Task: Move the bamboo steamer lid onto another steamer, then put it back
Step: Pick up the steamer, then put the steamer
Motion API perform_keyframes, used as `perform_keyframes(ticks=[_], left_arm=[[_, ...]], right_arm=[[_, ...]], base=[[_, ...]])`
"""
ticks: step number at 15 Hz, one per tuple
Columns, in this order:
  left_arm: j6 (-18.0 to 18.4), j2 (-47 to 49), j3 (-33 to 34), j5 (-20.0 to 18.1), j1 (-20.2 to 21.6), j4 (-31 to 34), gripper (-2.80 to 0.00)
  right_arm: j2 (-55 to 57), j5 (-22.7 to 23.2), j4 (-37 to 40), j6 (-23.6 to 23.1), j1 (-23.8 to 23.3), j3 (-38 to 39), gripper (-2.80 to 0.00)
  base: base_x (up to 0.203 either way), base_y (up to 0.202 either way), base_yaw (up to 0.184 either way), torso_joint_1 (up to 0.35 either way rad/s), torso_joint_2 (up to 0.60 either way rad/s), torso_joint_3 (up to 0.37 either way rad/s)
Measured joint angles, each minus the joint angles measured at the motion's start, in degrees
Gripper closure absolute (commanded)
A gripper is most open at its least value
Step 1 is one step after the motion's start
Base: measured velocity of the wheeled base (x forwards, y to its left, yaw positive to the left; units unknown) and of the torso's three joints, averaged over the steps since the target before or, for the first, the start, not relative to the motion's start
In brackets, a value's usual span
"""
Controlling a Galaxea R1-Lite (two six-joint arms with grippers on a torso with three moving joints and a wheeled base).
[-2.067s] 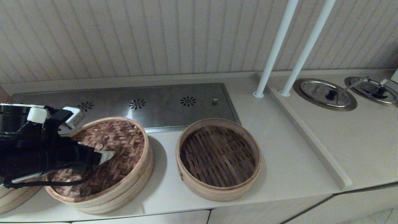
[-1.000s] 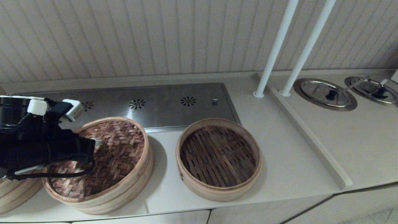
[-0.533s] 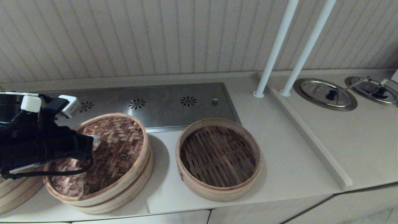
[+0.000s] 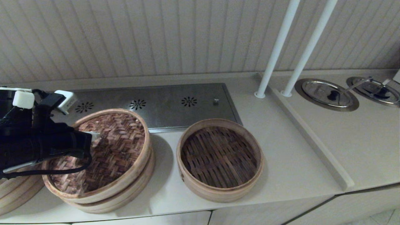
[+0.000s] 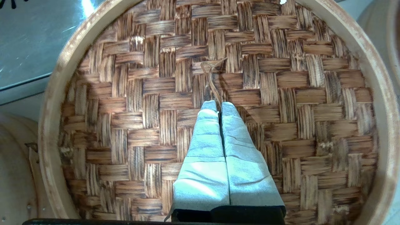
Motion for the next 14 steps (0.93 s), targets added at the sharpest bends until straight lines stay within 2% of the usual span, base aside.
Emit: perform_keyframes(ticks=[4,7,14], left_arm=[[0.16,-0.86,-1.64,-0.06,-0.21,1.96,0.00],[0.11,-1.40,-4.58,-0.61,-0.54,5.74,0.00],[0.00,-0.95,-8.95,-0.09,-3.66,8.19,0.00]], right_arm=[[0.00,-0.01,0.00,-0.02,-0.02,-0.02,0.00],[0.00,0.00,0.01,-0.02,-0.02,-0.02,0.00],[0.00,0.00,0.01,-0.01,-0.02,-0.02,0.00]], base=[[0.000,0.000,0.000,0.000,0.00,0.000],[0.000,0.000,0.000,0.000,0.00,0.000],[0.000,0.000,0.000,0.000,0.00,0.000]])
